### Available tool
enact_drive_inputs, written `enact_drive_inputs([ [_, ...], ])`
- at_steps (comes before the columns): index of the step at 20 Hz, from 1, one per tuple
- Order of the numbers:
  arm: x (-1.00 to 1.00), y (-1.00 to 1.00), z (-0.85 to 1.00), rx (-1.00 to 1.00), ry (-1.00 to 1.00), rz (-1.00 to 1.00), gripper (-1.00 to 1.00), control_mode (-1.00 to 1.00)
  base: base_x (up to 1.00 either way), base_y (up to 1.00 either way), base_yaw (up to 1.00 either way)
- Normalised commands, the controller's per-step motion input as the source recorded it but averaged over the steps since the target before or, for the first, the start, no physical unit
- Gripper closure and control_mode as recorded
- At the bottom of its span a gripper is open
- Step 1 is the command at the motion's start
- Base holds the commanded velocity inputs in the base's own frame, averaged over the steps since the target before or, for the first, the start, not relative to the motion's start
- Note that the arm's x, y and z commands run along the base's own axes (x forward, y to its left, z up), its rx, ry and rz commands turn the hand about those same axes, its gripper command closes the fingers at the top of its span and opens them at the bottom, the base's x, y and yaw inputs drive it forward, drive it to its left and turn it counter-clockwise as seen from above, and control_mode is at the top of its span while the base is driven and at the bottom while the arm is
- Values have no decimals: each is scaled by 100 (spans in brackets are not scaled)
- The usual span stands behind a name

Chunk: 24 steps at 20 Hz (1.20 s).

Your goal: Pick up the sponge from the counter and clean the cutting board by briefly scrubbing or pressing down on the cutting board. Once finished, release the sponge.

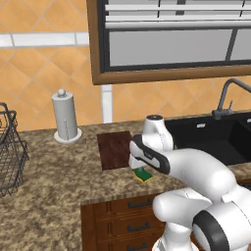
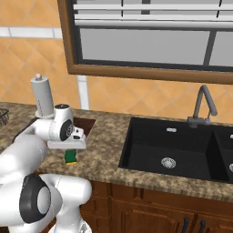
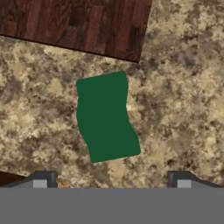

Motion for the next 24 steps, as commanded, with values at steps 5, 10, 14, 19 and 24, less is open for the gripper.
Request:
enact_drive_inputs([
  [5, 21, 0, -26, 0, 4, 2, -100, -100, 0, 0, 0],
  [10, 26, 2, -19, 0, 1, 0, -100, -100, 0, 0, 0],
  [14, 5, 17, -17, 0, 0, 0, -100, -100, 0, 0, 0],
  [19, 0, 16, -16, 0, 0, 0, -100, -100, 0, 0, 0],
  [24, 0, 0, -15, 0, 0, 0, -100, -100, 0, 0, 0],
])
